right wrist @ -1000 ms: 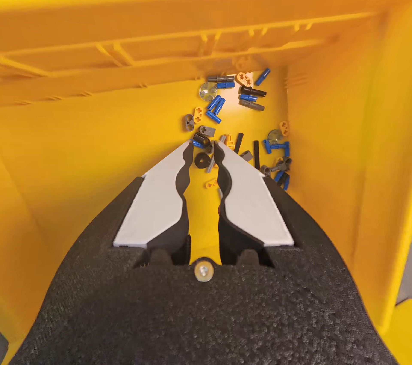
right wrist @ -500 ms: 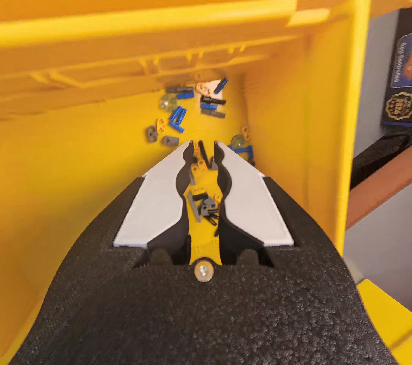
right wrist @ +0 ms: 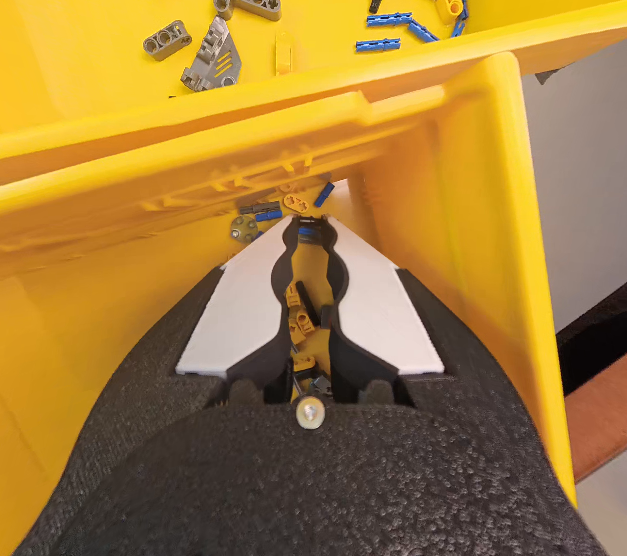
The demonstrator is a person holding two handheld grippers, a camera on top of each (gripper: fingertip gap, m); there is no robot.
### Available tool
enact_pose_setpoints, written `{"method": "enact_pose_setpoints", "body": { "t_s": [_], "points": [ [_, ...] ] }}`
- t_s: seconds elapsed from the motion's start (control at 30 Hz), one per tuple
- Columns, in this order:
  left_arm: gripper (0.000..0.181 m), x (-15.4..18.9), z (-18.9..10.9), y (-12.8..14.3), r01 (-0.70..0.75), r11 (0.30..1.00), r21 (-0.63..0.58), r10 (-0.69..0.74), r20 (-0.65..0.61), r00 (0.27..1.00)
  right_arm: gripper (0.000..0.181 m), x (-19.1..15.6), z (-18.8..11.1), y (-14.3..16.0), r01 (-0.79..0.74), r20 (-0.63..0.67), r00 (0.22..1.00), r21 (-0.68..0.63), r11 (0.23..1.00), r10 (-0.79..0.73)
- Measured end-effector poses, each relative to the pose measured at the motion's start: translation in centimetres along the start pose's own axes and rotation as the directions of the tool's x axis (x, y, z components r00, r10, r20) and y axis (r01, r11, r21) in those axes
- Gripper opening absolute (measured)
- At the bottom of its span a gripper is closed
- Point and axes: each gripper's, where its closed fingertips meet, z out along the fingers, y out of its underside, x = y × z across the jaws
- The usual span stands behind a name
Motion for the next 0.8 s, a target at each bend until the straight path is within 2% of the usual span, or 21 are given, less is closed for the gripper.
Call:
{"method": "enact_pose_setpoints", "body": {
  "t_s": [0.23,0.37,0.47,0.53,0.6,0.67,0.73,0.8],
  "points": [
    [0.046,0.0,0.0,0.0,0.001,1.000,-0.002,-0.001,-0.003,1.000,0.007,-1.6,-1.0,2.1,0.047,0.052,0.998,-0.101,0.994,-0.042],
    [0.045,0.1,0.0,0.0,-0.001,1.000,0.002,0.001,-0.006,1.000,0.007,-3.8,-2.0,3.8,0.091,0.115,0.991,-0.170,0.981,-0.072],
    [0.045,0.1,0.0,0.0,0.000,1.000,0.002,0.000,-0.009,1.000,0.007,-4.0,-2.4,4.8,0.118,0.088,0.991,-0.210,0.971,-0.101],
    [0.045,0.1,0.0,0.0,-0.001,1.000,0.001,0.001,-0.011,1.000,0.008,-3.3,-3.0,4.4,0.114,0.023,0.994,-0.194,0.974,-0.111],
    [0.045,0.2,0.0,0.0,-0.002,1.000,0.001,0.002,-0.011,1.000,0.009,-2.4,-4.6,2.2,0.088,-0.081,0.992,-0.109,0.990,-0.097],
    [0.045,0.2,0.0,0.0,-0.004,1.000,0.002,0.004,-0.012,1.000,0.014,-1.8,-7.7,-2.2,0.062,-0.212,0.976,0.079,0.995,-0.044],
    [0.045,0.2,0.0,0.0,-0.002,1.000,0.000,0.002,-0.015,1.000,0.018,-3.1,-11.4,-7.7,0.065,-0.276,0.961,0.314,0.947,0.026],
    [0.045,0.2,0.0,0.0,0.001,1.000,-0.001,-0.001,-0.019,1.000,0.025,-6.4,-14.3,-12.3,0.101,-0.276,0.960,0.486,0.868,0.043]
  ]
}}
